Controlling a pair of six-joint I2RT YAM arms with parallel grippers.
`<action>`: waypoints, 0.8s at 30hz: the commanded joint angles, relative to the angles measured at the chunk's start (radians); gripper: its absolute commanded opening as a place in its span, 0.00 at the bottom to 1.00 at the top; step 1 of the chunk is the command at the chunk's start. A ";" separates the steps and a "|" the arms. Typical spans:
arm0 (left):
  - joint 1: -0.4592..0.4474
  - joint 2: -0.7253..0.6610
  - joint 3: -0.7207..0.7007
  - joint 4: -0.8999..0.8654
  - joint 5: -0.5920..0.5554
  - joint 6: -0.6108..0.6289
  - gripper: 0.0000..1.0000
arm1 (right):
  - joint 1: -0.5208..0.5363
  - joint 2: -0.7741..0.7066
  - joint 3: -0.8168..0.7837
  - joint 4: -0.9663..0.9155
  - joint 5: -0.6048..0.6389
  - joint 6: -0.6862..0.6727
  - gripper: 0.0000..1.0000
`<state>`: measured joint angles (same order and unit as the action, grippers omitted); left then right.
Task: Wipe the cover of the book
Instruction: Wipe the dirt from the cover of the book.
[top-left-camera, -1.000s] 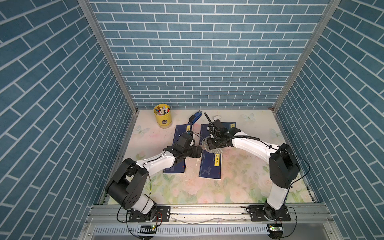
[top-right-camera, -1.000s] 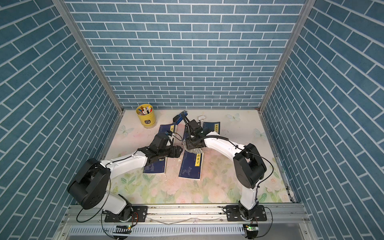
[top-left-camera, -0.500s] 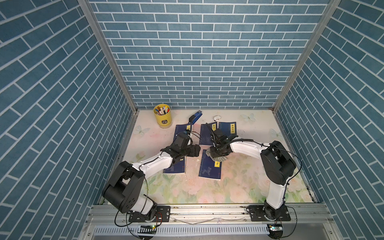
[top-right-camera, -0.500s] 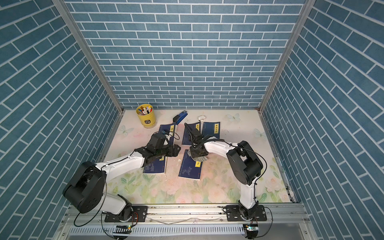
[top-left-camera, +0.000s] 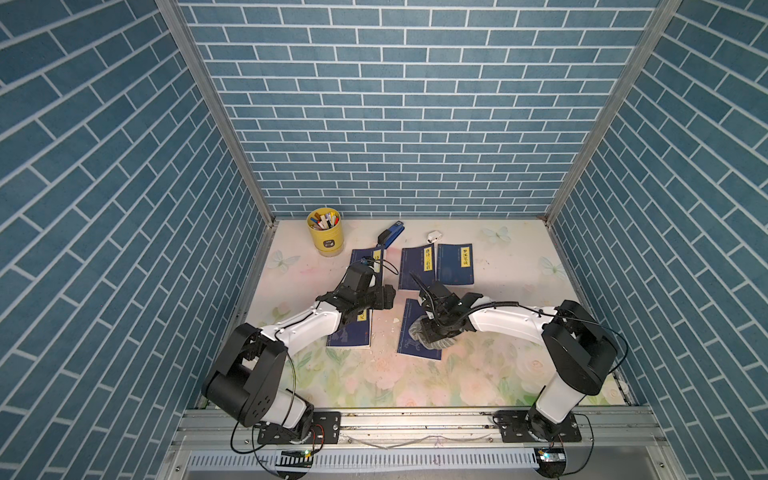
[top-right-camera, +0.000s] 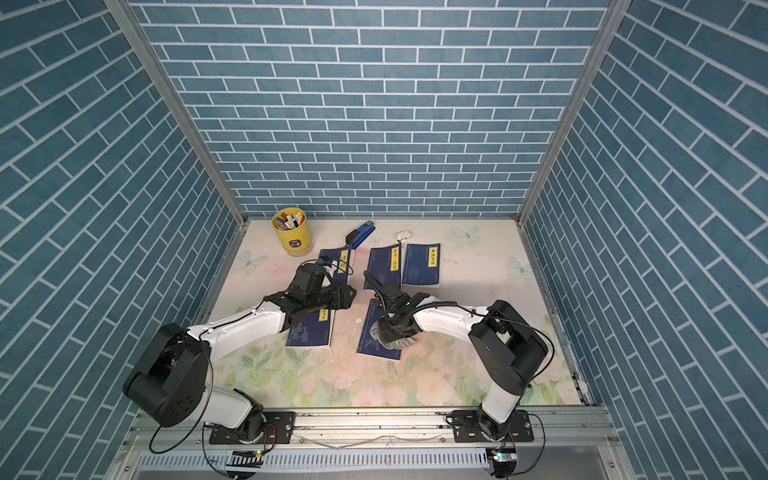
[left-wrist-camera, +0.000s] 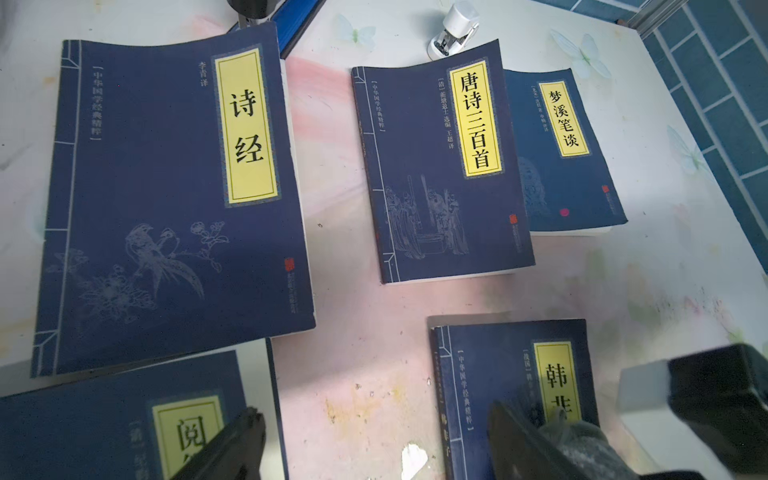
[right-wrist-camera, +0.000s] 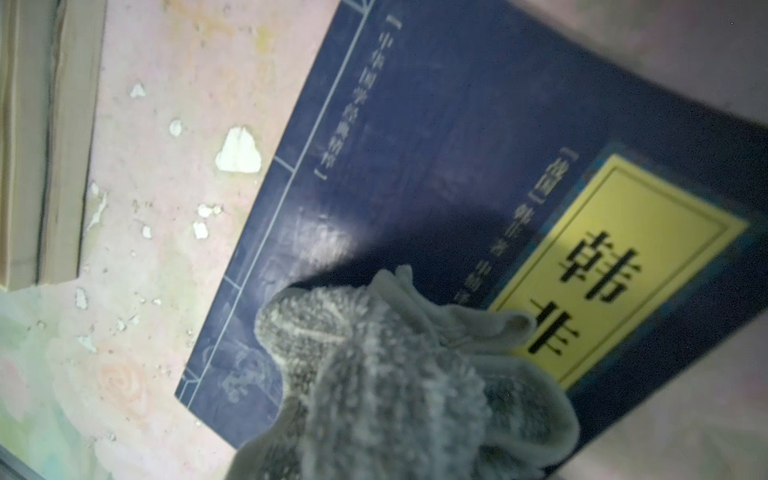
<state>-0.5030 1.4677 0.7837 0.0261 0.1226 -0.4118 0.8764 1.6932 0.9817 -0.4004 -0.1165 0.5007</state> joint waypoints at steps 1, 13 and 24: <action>0.010 -0.030 0.006 -0.014 -0.015 0.005 0.89 | -0.017 0.036 -0.033 -0.081 -0.010 0.030 0.07; 0.013 -0.079 -0.030 -0.026 -0.034 -0.010 0.89 | -0.218 0.200 0.176 -0.101 0.013 -0.109 0.07; 0.027 -0.078 -0.030 -0.015 -0.040 -0.012 0.89 | -0.075 0.092 0.052 -0.136 -0.021 -0.064 0.06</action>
<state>-0.4862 1.3804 0.7437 0.0162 0.0929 -0.4301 0.7311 1.8000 1.1053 -0.4068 -0.1329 0.4377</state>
